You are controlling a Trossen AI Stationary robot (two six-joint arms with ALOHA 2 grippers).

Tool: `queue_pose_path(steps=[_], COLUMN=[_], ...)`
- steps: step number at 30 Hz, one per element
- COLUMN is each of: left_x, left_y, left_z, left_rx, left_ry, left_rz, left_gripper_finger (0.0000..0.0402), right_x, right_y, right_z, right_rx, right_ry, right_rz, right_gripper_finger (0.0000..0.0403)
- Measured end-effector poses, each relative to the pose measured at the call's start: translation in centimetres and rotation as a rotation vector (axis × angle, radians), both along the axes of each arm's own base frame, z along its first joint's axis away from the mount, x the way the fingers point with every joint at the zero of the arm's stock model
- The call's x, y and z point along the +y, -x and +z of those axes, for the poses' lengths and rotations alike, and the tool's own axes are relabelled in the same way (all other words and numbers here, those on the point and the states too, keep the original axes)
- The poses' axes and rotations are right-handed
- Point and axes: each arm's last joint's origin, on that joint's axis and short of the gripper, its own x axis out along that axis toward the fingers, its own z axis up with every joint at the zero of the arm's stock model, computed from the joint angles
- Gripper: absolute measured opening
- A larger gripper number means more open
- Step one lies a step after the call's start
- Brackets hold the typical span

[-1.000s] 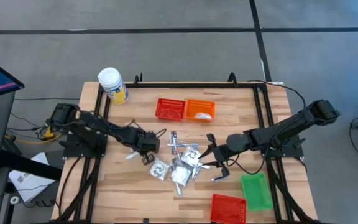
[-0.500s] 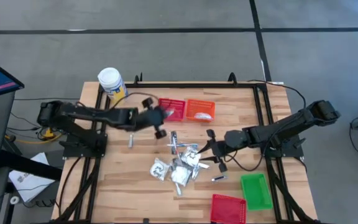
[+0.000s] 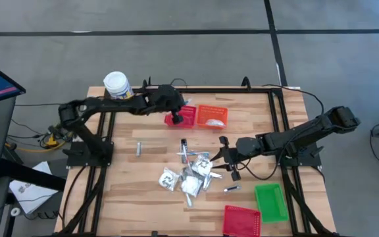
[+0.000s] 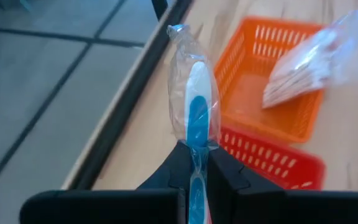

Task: Pick & Place Travel size toiletries
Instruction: Put the blue toothbrush into the top red bin

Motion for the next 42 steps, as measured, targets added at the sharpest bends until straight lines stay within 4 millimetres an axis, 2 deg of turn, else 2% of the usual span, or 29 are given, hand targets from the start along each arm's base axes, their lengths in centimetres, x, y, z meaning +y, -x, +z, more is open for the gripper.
queue_pose_path(steps=[14,20,33,37,42], left_x=[0.9,1.0,2.1,1.8,0.9], left_y=[-3.2,-3.0,-2.4,-2.5,-2.6], left_z=[-3.0,-4.1,-4.3,-4.1,-2.5], left_rx=[0.089,0.197,0.195,0.196,0.170], left_ry=[0.090,0.107,0.130,0.116,0.047], left_rz=[-0.021,0.014,0.065,0.063,0.088], left_gripper_finger=[0.0015,0.0016,0.0020,0.0056,0.0151], right_x=[-0.1,-0.1,-0.4,-0.4,-0.4], right_y=[0.0,0.0,-0.1,-0.1,-0.1], right_z=[0.0,0.0,0.0,0.0,0.0], right_rx=[0.002,0.002,-0.002,-0.001,-0.001], right_ry=[0.010,0.010,0.008,0.008,0.008], right_rz=[0.000,0.000,-0.012,-0.012,-0.012], right_gripper_finger=[0.0129,0.0129,0.0130,0.0130,0.0130])
